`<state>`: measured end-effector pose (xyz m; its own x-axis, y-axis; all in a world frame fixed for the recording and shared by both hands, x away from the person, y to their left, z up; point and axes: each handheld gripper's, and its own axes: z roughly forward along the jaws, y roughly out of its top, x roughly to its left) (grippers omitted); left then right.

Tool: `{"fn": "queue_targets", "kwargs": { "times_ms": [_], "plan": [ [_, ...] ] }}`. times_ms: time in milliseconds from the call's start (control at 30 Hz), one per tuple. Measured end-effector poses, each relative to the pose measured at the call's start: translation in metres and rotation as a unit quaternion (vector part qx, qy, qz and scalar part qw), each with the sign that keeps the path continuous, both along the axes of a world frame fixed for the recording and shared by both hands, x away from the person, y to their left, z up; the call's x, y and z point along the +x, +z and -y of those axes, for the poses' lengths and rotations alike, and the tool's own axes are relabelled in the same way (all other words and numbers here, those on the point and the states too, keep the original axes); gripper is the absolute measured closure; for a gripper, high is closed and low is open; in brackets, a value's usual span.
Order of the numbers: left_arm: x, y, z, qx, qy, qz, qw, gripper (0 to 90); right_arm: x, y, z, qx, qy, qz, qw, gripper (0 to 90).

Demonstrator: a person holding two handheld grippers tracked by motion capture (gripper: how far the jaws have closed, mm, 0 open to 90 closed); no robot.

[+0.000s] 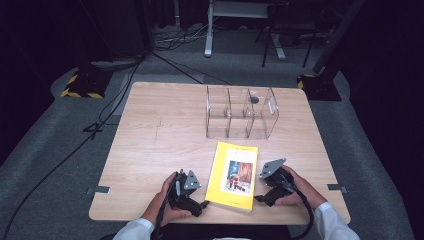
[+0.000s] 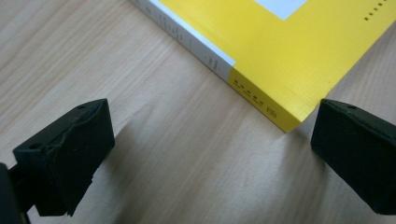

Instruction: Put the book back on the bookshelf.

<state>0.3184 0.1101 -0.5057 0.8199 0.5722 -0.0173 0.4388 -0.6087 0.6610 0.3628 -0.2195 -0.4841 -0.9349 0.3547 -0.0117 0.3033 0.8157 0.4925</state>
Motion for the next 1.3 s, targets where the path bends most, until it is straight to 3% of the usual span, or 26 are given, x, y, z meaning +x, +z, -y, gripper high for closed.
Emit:
{"fn": "queue_targets", "kwargs": {
  "times_ms": [233,533,700,833,967,1167,1200,1300],
  "plan": [
    [0.004,0.0,-0.004,0.0,0.009,0.0,1.0,0.2,-0.004,-0.002,-0.006,0.011,-0.019,0.005,0.9997,12.0],
    [0.004,0.0,-0.005,0.0,0.009,0.002,1.0,0.4,-0.008,-0.001,-0.009,0.01,-0.014,0.003,0.9999,14.8],
    [0.003,0.0,-0.005,0.0,0.01,0.002,0.9999,0.5,-0.017,0.003,-0.017,-0.017,0.023,-0.009,0.9996,14.7],
    [0.003,0.0,-0.004,0.0,0.013,0.002,0.9999,0.5,-0.018,0.003,-0.025,-0.035,0.021,-0.01,0.9991,11.2],
    [0.003,0.0,-0.004,0.0,0.016,0.001,0.9999,0.5,-0.018,0.001,-0.025,-0.02,0.018,-0.008,0.9996,10.3],
    [-0.003,0.002,-0.005,0.006,0.011,-0.002,0.9999,0.9,-0.019,0.001,-0.023,0.015,0.013,-0.003,0.9998,16.6],
    [-0.005,0.002,-0.004,0.001,0.005,-0.001,1.0,2.9,-0.019,0.001,-0.022,0.022,0.011,-0.002,0.9997,17.2],
    [-0.011,0.006,-0.001,-0.004,-0.021,0.002,0.9998,21.0,-0.019,0.003,-0.02,0.046,0.008,-0.004,0.9989,19.1]
  ]
}}
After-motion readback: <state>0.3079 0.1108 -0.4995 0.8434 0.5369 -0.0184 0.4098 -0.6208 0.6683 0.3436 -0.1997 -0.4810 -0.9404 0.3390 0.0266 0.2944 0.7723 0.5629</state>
